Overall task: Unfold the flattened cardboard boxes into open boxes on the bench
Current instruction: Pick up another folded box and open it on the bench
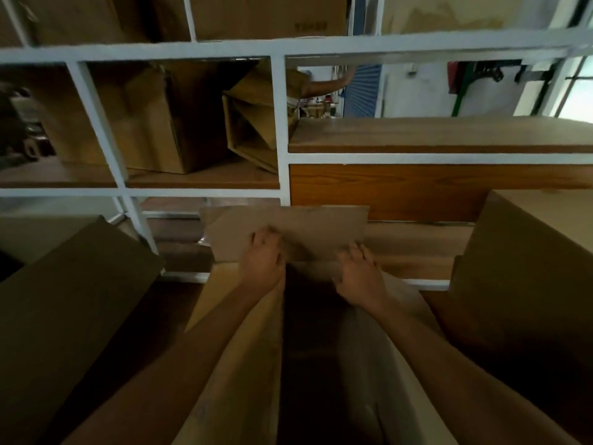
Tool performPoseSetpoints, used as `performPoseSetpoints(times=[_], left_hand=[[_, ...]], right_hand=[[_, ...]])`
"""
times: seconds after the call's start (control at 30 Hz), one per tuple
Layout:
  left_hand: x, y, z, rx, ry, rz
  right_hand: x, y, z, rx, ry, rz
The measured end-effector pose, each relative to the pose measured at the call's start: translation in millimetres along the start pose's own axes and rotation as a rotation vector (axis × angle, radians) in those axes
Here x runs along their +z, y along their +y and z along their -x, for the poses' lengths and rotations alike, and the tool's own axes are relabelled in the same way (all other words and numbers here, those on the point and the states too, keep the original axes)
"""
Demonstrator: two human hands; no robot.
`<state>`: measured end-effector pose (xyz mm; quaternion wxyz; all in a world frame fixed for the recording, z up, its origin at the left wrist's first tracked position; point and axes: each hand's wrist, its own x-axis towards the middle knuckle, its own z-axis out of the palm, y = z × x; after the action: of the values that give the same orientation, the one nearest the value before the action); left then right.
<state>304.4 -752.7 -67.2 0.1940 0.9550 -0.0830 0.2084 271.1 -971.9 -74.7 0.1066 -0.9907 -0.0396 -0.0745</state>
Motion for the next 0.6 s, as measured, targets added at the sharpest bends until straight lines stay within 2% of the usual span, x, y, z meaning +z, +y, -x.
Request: performPoseSetpoints(times=[0.13, 0.23, 0.3, 0.37, 0.6], left_hand=[[10, -56, -28, -0.183, -0.108, -0.116], [26, -105, -29, -0.3, -0.094, -0.006], [43, -122, -29, -0.301, -0.144, 0.077], [52, -122, -27, -0.293, -0.178, 0.038], [44, -121, -14, -0.275, -0.156, 0.004]], right_hand=[[22, 18, -48, 0.17, -0.022, -0.135], [47, 27, -67, 0.217, 0.012, -0.255], [60, 27, -73, 0.276, 0.03, -0.308], [66, 27, -75, 0.301, 0.048, -0.325], [59, 35, -52, 0.199, 0.14, -0.459]])
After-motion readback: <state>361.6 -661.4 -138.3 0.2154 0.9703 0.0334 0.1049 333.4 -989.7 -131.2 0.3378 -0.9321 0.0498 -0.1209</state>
